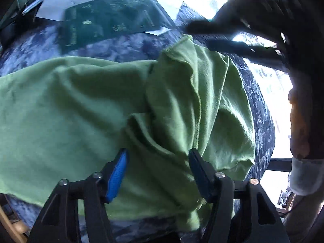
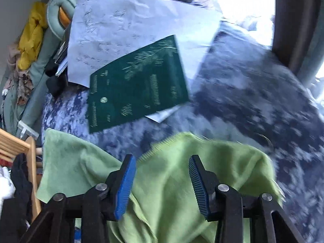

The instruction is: Fold clothes

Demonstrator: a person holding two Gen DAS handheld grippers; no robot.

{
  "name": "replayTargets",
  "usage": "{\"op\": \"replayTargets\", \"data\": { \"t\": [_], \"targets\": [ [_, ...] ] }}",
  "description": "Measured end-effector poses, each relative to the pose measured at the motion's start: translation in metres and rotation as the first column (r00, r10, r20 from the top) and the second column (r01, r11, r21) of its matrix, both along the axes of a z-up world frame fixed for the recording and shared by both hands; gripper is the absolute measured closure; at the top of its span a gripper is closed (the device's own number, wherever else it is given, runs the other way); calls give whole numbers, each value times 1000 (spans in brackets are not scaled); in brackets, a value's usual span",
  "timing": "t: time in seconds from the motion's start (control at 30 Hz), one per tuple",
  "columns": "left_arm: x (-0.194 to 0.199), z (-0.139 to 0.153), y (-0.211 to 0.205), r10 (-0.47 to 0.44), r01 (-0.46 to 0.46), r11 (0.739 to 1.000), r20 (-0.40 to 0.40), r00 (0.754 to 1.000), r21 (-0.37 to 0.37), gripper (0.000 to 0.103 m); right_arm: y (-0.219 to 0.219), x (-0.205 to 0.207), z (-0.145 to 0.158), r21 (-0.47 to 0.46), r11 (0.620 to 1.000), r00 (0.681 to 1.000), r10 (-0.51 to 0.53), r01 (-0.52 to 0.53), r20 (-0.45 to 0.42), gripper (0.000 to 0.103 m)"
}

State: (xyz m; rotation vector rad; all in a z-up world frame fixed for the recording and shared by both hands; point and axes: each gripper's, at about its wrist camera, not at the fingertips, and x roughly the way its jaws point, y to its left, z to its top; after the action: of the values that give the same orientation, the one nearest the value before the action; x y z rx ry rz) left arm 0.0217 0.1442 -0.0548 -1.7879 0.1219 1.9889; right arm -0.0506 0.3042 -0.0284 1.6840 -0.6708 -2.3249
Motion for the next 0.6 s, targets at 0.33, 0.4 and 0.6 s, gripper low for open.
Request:
{"op": "replayTargets", "data": {
  "t": [0.33, 0.4, 0.6],
  "targets": [
    [24, 37, 11, -79, 84, 996, -186, 979, 19, 97, 23, 12, 9, -63, 993, 991, -104, 99, -89, 100],
    [33, 49, 19, -124, 133, 991, -218, 968, 29, 97, 43, 41, 26, -69, 991, 978, -129, 119, -163, 100],
    [84, 60, 64, -324, 326, 945, -262, 909, -37, 97, 107, 134, 38, -2, 974, 955, -222, 226, -197, 100]
  ]
}}
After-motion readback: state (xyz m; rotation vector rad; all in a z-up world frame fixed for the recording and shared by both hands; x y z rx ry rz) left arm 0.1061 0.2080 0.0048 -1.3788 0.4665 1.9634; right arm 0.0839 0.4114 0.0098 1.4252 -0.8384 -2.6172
